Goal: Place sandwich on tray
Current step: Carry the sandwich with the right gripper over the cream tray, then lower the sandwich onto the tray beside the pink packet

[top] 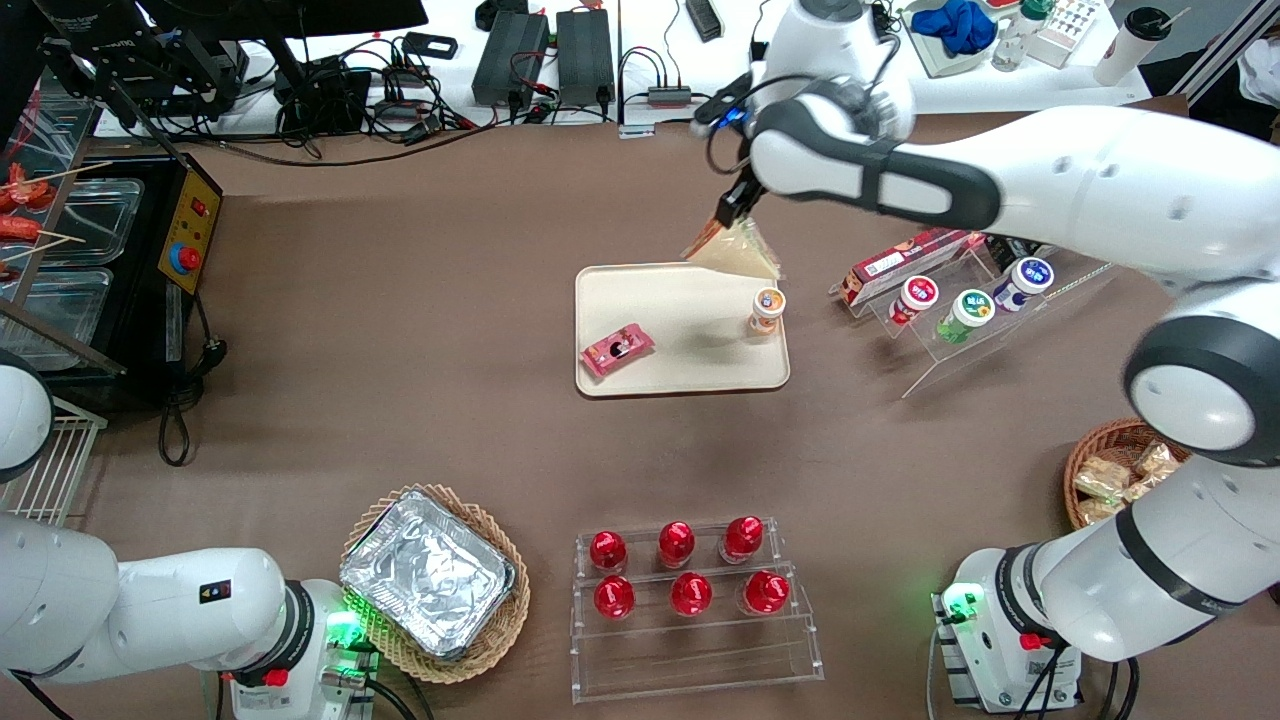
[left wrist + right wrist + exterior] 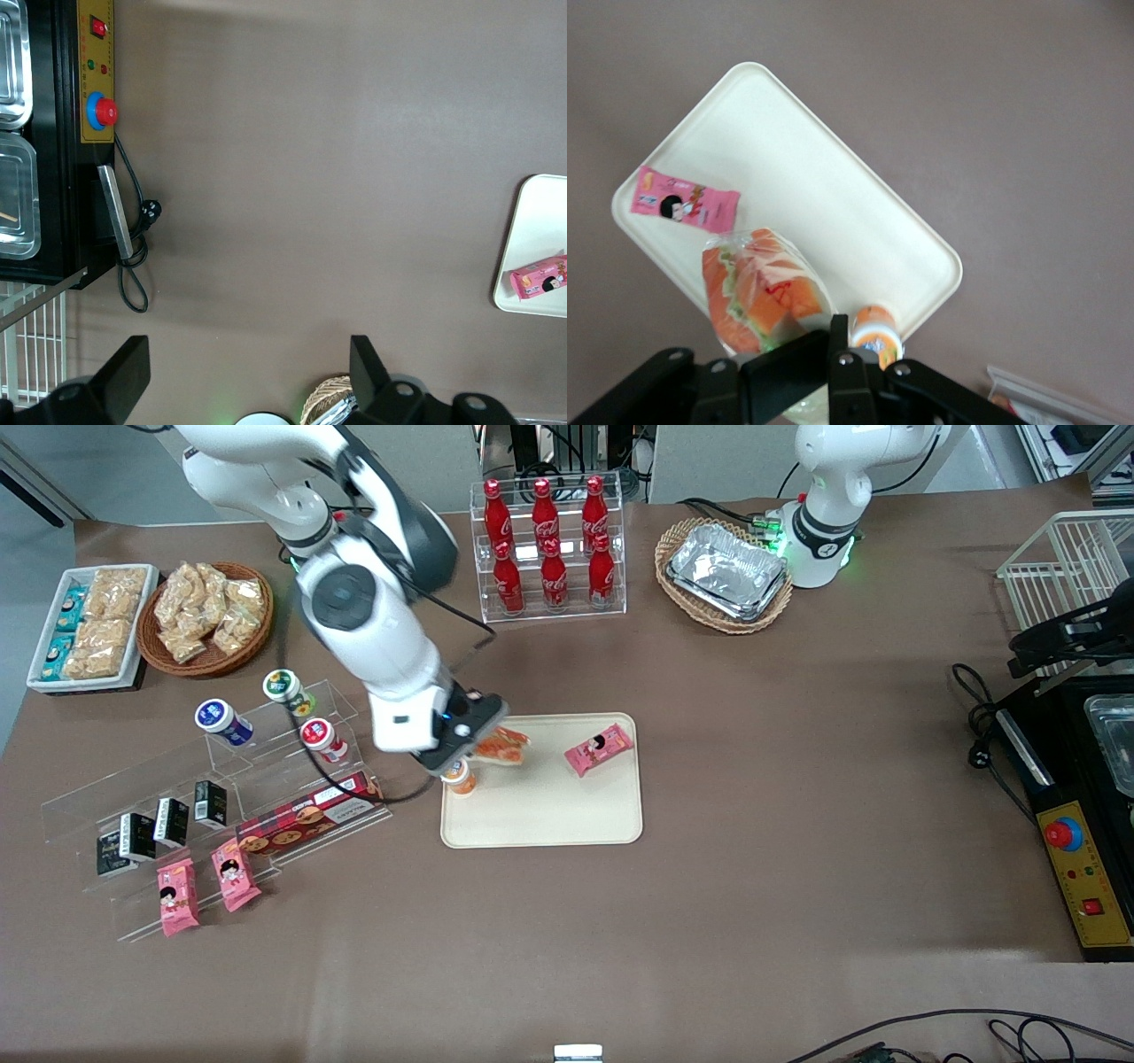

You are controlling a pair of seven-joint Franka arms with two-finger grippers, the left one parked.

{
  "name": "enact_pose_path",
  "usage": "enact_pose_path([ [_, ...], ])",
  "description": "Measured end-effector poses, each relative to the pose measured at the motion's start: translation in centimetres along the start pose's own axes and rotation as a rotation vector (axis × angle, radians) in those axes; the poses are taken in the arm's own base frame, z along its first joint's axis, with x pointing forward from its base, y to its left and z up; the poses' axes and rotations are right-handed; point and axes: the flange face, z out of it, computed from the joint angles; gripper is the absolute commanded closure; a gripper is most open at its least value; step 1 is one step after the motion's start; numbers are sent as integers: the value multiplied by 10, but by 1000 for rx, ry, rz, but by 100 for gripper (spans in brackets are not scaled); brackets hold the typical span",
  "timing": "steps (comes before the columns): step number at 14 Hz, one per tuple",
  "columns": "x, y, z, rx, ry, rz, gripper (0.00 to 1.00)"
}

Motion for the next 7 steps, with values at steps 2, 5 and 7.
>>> enact_pose_path([
  [2, 22, -7, 31, -28, -10, -59, 100],
  [5, 52, -17, 72, -27, 14, -94, 100],
  [7, 62, -16, 98, -41, 19, -113, 100],
])
